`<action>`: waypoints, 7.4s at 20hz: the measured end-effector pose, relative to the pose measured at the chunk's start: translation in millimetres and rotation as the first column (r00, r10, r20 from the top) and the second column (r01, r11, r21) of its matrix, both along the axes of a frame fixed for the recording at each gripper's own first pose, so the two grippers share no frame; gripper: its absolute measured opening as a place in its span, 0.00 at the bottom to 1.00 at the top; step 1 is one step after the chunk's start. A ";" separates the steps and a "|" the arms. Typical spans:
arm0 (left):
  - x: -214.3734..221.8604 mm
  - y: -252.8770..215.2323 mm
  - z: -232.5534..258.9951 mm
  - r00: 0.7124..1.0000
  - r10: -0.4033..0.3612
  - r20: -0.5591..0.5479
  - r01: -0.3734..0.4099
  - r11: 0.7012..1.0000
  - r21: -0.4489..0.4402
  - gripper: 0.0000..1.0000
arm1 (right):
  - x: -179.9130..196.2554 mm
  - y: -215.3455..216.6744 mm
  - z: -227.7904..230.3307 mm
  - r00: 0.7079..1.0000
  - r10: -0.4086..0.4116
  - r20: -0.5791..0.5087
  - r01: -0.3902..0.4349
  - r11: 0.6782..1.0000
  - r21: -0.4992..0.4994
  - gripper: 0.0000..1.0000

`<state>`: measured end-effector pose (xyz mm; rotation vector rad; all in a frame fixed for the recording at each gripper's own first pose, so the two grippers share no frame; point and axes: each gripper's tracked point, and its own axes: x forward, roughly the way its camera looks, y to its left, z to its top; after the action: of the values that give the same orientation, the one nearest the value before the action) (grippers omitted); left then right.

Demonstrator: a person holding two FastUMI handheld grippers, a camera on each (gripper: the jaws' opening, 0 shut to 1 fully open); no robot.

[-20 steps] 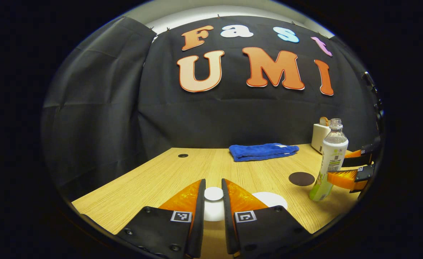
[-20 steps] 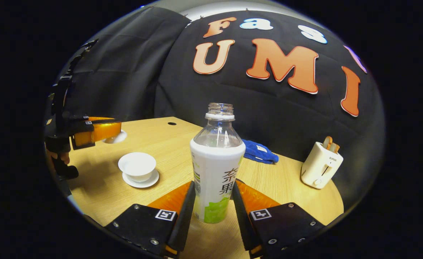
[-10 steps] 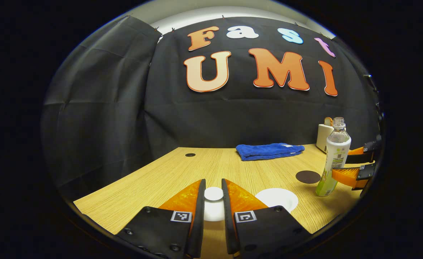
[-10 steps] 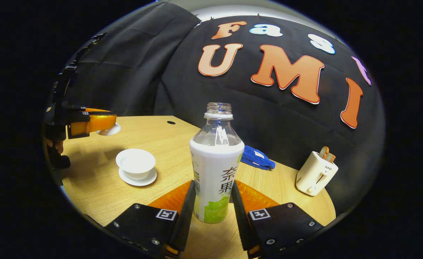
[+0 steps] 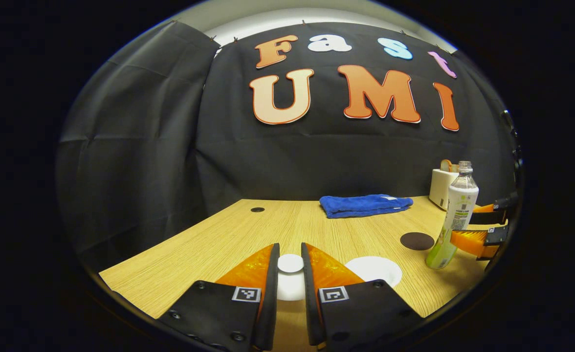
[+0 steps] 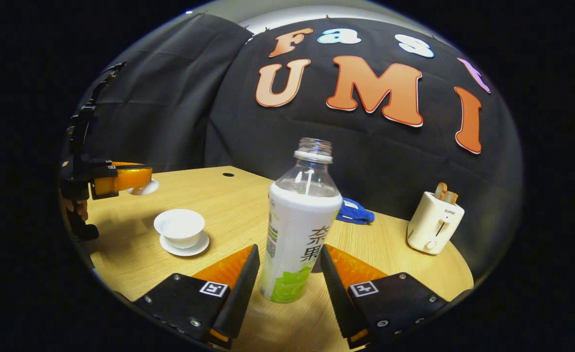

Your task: Open the teacup lid with one hand, grasp the water bottle and pour water into the teacup with the other hand; after pouring, place the water bottle on the coaster and then close the teacup lid.

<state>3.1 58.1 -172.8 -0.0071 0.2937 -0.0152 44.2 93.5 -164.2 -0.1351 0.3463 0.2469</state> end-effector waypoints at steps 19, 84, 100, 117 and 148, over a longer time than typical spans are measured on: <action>-10.1 18.9 5.1 1.000 0.020 0.012 -0.020 1.000 -0.003 0.29 | 19.8 -2.2 21.8 0.998 0.033 0.062 -0.016 0.963 -0.269 0.65; -27.6 80.8 -18.6 0.997 0.077 -0.026 -0.077 0.997 -0.012 0.29 | 73.2 52.8 66.0 0.764 0.611 0.205 0.250 0.012 -0.968 0.65; -33.6 85.2 -15.3 0.996 0.082 -0.021 -0.082 0.997 -0.007 0.30 | 75.2 58.2 77.1 0.696 0.684 0.219 0.368 -0.078 -0.926 0.65; -37.1 84.0 -5.5 0.997 0.079 0.000 -0.079 0.997 -0.002 0.27 | 60.1 70.2 83.9 0.597 0.757 0.264 0.528 -0.124 -0.840 0.65; -11.7 -3.9 11.9 0.998 -0.065 0.020 0.066 0.996 -0.067 0.29 | 57.8 17.3 68.5 0.925 0.294 0.239 -0.154 0.868 -0.472 0.65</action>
<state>-8.6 54.2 -160.8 -0.0643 0.2752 -0.0901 102.0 110.8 -95.7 -0.6675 0.0703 0.3724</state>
